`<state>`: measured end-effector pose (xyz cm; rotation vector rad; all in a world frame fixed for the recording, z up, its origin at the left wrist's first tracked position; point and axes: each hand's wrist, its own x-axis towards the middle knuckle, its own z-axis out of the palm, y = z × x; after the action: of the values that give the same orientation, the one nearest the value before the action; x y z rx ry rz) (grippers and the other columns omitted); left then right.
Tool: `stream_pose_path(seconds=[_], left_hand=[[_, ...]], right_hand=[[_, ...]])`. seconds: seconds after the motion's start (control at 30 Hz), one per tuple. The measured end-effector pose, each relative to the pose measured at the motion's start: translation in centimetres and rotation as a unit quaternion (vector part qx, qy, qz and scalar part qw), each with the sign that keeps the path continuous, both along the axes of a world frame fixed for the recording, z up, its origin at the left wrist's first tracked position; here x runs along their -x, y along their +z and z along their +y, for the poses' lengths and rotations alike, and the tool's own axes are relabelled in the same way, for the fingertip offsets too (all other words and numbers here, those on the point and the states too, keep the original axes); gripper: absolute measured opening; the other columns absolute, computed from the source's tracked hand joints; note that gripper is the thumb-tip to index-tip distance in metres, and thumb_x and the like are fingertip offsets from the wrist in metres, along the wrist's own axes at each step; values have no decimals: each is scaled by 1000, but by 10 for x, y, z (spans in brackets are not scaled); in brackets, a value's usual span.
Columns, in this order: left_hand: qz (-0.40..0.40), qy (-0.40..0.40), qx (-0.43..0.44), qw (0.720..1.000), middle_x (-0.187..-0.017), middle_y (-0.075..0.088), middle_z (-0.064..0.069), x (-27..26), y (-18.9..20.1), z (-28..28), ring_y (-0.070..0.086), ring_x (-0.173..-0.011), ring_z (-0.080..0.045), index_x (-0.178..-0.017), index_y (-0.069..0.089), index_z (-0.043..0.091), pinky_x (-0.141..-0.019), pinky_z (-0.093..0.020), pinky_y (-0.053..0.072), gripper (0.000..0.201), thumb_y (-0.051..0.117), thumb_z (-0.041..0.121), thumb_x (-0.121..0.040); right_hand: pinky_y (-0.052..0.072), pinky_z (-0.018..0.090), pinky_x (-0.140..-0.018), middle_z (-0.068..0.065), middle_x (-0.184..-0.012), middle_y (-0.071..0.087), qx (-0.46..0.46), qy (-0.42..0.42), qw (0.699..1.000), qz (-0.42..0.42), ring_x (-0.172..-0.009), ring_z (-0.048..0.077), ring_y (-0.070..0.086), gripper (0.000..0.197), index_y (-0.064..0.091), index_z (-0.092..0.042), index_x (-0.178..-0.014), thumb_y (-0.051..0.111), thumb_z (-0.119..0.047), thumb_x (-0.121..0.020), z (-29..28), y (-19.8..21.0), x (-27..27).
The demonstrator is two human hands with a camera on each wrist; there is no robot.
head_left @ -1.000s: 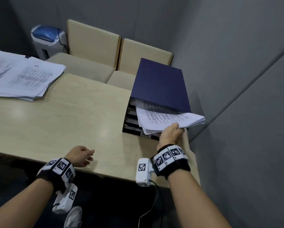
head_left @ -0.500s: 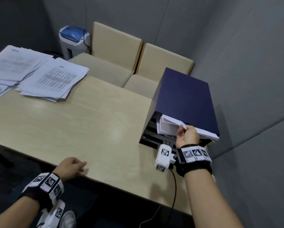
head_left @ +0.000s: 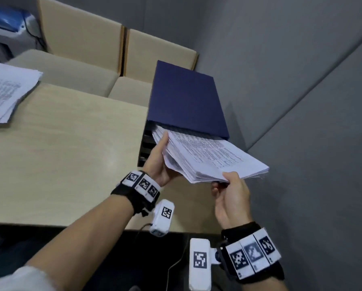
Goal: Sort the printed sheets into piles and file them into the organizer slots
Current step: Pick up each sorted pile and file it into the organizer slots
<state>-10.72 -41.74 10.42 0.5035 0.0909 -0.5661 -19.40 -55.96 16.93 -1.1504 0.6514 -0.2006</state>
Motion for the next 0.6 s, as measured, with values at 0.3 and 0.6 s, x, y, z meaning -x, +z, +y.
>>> stream_pose_path(seconds=[0.3,0.6], left_hand=[[46,145,-325,933,-52,59,-5,-37,22,22,56,-39,-18,-81,57,5,-42,-22,48,17,54,17,-93],[84,110,-513,847,-84,67,-17,32,-64,129,63,-47,-19,-96,58,-2,-46,-19,51,20,56,18,-98]], right_hand=[[44,18,-42,3,-81,62,-35,103,993,34,-46,8,57,9,56,-13,-107,51,-9,-101,-2,-42,9],[49,14,-46,13,-90,62,-97,60,993,15,-55,11,63,21,49,-1,-120,52,-6,-100,32,-55,-79]])
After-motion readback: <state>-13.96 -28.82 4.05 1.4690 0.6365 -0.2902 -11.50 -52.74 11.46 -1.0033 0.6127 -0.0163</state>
